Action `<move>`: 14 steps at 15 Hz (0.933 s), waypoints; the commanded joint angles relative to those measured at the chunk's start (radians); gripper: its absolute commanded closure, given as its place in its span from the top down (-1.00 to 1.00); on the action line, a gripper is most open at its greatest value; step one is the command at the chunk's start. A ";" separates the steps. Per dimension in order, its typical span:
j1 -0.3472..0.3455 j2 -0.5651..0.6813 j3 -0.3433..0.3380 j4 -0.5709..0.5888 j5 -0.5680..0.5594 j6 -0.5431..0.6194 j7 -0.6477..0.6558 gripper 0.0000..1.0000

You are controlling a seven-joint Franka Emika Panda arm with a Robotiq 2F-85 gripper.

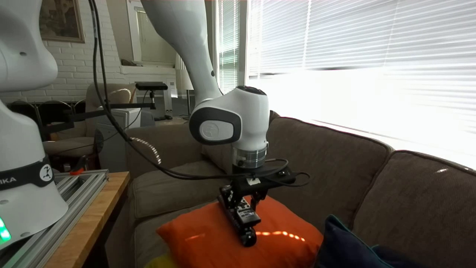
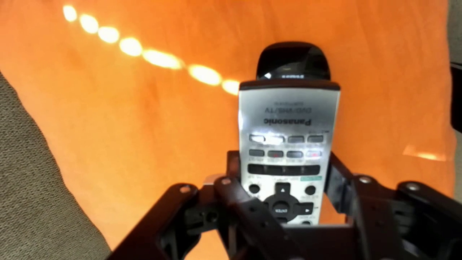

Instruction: Swap the positions of the remotes

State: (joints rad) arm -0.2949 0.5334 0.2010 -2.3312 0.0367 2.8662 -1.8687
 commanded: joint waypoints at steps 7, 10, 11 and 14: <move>0.001 0.017 -0.005 0.027 -0.036 0.001 -0.017 -0.37; 0.006 0.009 -0.010 0.025 -0.034 -0.010 -0.005 -0.37; 0.008 0.006 -0.012 0.022 -0.034 -0.011 -0.003 -0.37; 0.011 -0.008 -0.014 0.009 -0.032 -0.017 0.003 -0.37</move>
State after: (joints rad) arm -0.2918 0.5395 0.1968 -2.3202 0.0299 2.8649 -1.8847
